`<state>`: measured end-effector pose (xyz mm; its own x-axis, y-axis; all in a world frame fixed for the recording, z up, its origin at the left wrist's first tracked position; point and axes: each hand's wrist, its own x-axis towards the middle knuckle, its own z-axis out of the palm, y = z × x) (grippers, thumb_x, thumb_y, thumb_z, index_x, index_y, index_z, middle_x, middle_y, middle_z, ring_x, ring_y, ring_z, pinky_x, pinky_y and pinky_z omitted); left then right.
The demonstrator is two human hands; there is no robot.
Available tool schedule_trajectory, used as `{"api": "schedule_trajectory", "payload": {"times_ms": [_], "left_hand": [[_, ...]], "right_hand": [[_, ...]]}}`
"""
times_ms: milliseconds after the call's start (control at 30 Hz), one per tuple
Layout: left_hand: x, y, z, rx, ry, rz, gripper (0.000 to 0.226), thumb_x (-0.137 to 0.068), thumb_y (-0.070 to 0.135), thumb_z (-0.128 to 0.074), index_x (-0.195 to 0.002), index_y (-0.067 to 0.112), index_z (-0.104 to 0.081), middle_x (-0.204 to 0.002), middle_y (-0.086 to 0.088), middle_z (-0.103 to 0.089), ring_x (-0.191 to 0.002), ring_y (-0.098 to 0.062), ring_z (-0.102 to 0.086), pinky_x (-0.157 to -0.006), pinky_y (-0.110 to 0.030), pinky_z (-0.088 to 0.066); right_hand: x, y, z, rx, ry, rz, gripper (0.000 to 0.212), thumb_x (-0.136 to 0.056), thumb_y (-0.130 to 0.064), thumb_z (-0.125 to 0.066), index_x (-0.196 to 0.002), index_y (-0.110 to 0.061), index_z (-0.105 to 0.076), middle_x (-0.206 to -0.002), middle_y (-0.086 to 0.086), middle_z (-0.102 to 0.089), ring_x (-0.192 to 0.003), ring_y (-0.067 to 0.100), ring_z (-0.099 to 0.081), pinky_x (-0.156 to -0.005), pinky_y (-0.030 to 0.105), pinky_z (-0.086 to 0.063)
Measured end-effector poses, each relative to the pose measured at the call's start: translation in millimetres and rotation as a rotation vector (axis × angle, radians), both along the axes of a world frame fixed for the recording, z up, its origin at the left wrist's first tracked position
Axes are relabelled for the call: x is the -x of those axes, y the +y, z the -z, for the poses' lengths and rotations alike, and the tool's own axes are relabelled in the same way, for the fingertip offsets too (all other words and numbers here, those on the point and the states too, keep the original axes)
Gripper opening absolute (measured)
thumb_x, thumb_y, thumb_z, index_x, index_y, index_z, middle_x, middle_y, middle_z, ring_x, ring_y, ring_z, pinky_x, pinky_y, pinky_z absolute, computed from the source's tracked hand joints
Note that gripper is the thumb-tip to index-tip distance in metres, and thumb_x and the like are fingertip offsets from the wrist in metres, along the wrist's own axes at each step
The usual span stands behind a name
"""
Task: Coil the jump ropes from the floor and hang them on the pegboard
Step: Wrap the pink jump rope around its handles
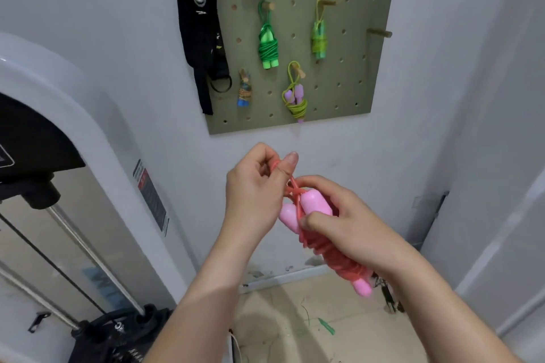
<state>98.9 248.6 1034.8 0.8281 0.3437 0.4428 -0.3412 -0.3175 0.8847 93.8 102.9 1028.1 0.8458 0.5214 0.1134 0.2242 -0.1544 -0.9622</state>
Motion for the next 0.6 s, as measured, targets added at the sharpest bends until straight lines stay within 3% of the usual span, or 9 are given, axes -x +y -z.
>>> {"api": "schedule_trajectory", "payload": {"times_ms": [100, 167, 233, 333, 400, 500, 600], "left_hand": [[-26.4, -20.9, -13.2, 0.002, -0.019, 0.042, 0.033, -0.083, 0.022, -0.071, -0.064, 0.008, -0.048, -0.049, -0.009, -0.050, -0.042, -0.012, -0.047, -0.045, -0.021, -0.039], [-42.5, -33.3, -18.3, 0.058, 0.009, 0.082, 0.031, -0.081, 0.020, -0.073, -0.063, 0.010, -0.050, -0.047, -0.002, -0.051, -0.040, -0.013, -0.045, -0.043, -0.021, -0.039], [-56.3, -40.9, -22.9, 0.194, 0.069, 0.161, 0.027, -0.082, 0.018, -0.072, -0.067, 0.009, -0.052, -0.049, -0.006, -0.054, -0.039, -0.014, -0.047, -0.040, -0.020, -0.038], [-75.4, -41.1, -28.1, 0.377, 0.120, 0.318, 0.023, -0.076, 0.024, -0.070, -0.075, 0.006, -0.056, -0.051, -0.005, -0.057, -0.043, -0.013, -0.052, -0.041, -0.017, -0.039], [-87.3, -38.5, -29.4, 0.430, 0.115, 0.431, 0.021, -0.074, 0.023, -0.067, -0.078, 0.004, -0.060, -0.056, -0.002, -0.058, -0.050, -0.013, -0.054, -0.046, -0.017, -0.041], [-104.5, -30.8, -30.4, 0.452, 0.079, 0.557, 0.016, -0.077, 0.009, -0.071, -0.089, -0.001, -0.066, -0.073, -0.007, -0.063, -0.065, -0.017, -0.057, -0.060, -0.021, -0.048], [-125.6, -11.9, -33.2, 0.452, 0.041, 0.645, 0.035, -0.070, -0.001, -0.071, -0.104, -0.006, -0.061, -0.094, -0.014, -0.064, -0.086, -0.022, -0.060, -0.078, -0.027, -0.052]], "right_hand": [[-33.5, -18.7, -12.0, 0.001, -0.086, 0.011, 0.013, -0.088, -0.031, -0.060, -0.089, -0.019, -0.067, -0.065, 0.006, -0.063, -0.058, 0.022, -0.062, -0.055, 0.038, -0.054], [-53.7, -26.8, -19.3, 0.019, -0.140, 0.046, 0.024, -0.095, -0.031, -0.055, -0.078, -0.018, -0.066, -0.061, 0.007, -0.062, -0.050, 0.021, -0.059, -0.049, 0.036, -0.052], [-71.4, -30.9, -24.3, 0.009, -0.105, 0.084, 0.027, -0.096, -0.026, -0.050, -0.076, -0.014, -0.065, -0.061, 0.020, -0.063, -0.040, 0.022, -0.053, -0.040, 0.026, -0.043], [-94.5, -31.7, -26.8, -0.123, -0.082, 0.136, 0.026, -0.094, -0.014, -0.053, -0.075, -0.006, -0.070, -0.065, 0.013, -0.067, -0.055, 0.015, -0.056, -0.051, 0.023, -0.042], [-109.6, -29.9, -26.1, -0.229, -0.058, 0.172, 0.026, -0.092, -0.010, -0.055, -0.071, -0.003, -0.069, -0.063, 0.004, -0.065, -0.058, 0.012, -0.055, -0.054, 0.020, -0.043], [-131.5, -20.7, -27.9, -0.404, 0.055, 0.216, 0.023, -0.089, -0.007, -0.059, -0.069, -0.002, -0.069, -0.065, 0.009, -0.064, -0.058, 0.017, -0.056, -0.053, 0.021, -0.046], [-154.9, -4.4, -35.8, -0.634, 0.229, 0.182, 0.020, -0.087, 0.002, -0.056, -0.071, 0.000, -0.067, -0.069, 0.013, -0.066, -0.061, 0.019, -0.061, -0.057, 0.023, -0.051]]}}
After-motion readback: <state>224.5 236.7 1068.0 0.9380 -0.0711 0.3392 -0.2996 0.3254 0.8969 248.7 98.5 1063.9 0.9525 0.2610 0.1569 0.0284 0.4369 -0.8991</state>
